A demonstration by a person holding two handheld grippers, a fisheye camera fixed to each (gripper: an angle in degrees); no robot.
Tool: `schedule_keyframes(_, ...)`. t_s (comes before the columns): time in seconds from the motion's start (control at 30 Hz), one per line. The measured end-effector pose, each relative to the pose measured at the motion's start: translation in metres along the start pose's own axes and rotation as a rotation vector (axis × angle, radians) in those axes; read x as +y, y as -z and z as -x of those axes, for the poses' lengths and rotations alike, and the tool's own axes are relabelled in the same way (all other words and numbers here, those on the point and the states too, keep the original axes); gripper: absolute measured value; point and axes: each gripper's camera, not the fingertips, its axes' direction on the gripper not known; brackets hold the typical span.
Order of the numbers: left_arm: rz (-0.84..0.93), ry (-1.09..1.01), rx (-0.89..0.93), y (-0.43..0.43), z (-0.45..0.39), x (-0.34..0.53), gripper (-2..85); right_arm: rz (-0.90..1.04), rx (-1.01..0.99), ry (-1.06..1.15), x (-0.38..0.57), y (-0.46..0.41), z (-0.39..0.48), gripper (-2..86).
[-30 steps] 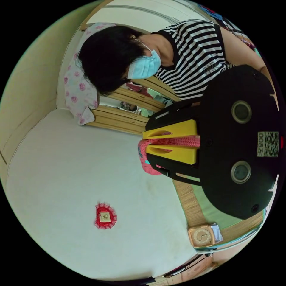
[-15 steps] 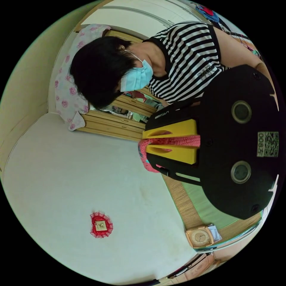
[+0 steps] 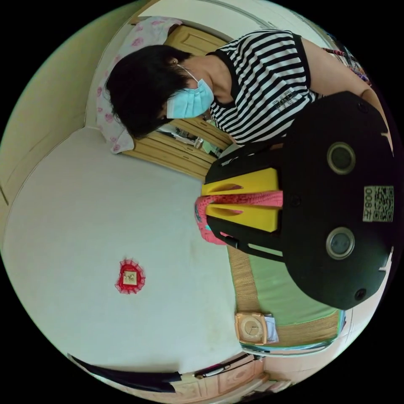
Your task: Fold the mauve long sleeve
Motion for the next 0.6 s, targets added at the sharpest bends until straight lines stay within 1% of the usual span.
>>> schedule_keyframes(0.07, -0.022, 0.029, -0.02, 0.011, 0.016, 0.002, 3.7, -0.153, 0.028, 0.021, 0.032, 0.051, 0.026, 1.0)
schedule_keyframes(0.1, -0.039, 0.051, -0.037, 0.017, 0.027, 0.004, 3.6, -0.186, 0.036, 0.024, 0.041, 0.063, 0.033, 0.9)
schedule_keyframes(0.17, -0.052, 0.083, -0.061, 0.026, 0.044, 0.008, 3.5, -0.321, 0.063, 0.047, 0.077, 0.108, 0.063, 0.8)
schedule_keyframes(0.27, -0.033, 0.131, -0.126, 0.032, 0.072, 0.013, 3.5, -0.472, 0.109, 0.091, 0.118, 0.154, 0.106, 0.7)
schedule_keyframes(0.47, -0.023, 0.198, -0.125, 0.029, 0.137, 0.015, 3.3, -0.665, 0.251, 0.19, 0.181, 0.213, 0.19, 0.6)
schedule_keyframes(0.6, -0.06, 0.196, -0.1, 0.028, 0.179, 0.007, 3.0, -0.707, 0.318, 0.227, 0.207, 0.235, 0.228, 0.6)
